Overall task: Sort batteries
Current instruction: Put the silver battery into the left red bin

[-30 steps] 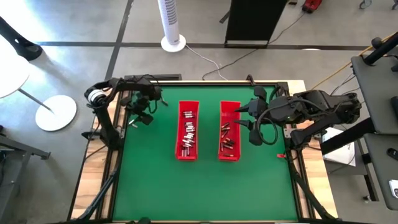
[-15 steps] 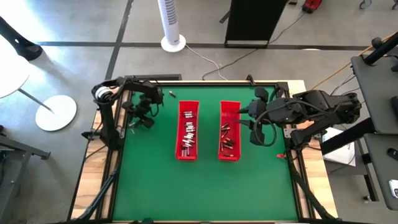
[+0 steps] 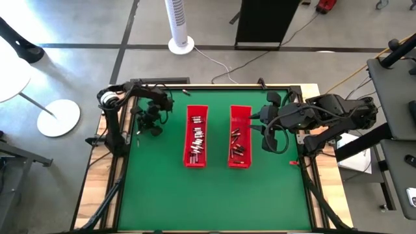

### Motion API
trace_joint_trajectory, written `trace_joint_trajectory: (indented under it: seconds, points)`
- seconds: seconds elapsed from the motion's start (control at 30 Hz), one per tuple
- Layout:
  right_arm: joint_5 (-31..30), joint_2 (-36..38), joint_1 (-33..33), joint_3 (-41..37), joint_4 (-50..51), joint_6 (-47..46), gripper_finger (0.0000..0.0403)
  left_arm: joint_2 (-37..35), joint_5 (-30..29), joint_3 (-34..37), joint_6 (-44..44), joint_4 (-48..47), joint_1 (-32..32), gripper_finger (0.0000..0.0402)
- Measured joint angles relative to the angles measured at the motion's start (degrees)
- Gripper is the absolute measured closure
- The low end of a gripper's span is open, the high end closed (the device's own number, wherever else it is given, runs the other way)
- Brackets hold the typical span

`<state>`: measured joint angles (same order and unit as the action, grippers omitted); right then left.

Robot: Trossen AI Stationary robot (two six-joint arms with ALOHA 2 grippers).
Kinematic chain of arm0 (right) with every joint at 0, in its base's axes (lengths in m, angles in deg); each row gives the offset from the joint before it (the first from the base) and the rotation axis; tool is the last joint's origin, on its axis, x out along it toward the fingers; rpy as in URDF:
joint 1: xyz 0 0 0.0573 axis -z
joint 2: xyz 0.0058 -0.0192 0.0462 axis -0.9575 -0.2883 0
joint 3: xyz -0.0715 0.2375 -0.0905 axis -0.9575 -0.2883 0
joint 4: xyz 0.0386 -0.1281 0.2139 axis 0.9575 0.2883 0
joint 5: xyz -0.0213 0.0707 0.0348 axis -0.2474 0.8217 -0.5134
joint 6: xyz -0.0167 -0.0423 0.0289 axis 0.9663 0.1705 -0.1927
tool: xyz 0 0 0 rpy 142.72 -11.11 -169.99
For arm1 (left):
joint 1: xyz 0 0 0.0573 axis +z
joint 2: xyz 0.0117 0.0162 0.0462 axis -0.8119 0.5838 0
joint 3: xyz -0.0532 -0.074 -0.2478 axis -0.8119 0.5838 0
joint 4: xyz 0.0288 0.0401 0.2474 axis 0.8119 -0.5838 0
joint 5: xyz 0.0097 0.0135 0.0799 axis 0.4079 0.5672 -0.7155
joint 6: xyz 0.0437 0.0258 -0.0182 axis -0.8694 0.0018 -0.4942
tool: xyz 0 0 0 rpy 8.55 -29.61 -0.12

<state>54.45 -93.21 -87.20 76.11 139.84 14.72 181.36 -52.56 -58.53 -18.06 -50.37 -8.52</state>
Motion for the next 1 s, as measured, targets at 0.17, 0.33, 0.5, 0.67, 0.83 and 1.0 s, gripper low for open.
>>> trace_joint_trajectory:
  seconds: [0.17,0.33,0.5,0.67,0.83,1.0]
  points:
    - [0.0,0.61,0.0,0.47,0.04,-0.44,0.0269,-0.86,-0.36,0.42,-2.55,0.44,-0.76,0.0375]
    - [0.0,0.99,0.0,0.59,-0.68,0.09,0.0255,-6.74,0.67,1.75,-3.03,3.94,-0.77,0.0391]
    - [-0.02,0.47,0.0,0.59,-2.29,0.59,0.0245,-16.01,1.54,1.84,-2.41,9.92,-0.83,0.0398]
    - [-2.18,-0.83,0.93,0.59,-3.53,2.01,0.0238,-26.51,2.59,1.84,1.24,12.86,-1.69,0.04]
    - [-3.18,-3.37,1.63,0.59,-7.39,2.67,0.0231,-37.4,3.06,1.84,4.01,16.42,-4.75,0.04]
    - [-7.17,-7.47,1.99,0.17,-13.89,1.59,0.0221,-49.23,5.57,1.84,10.67,20.95,-10.74,0.0401]
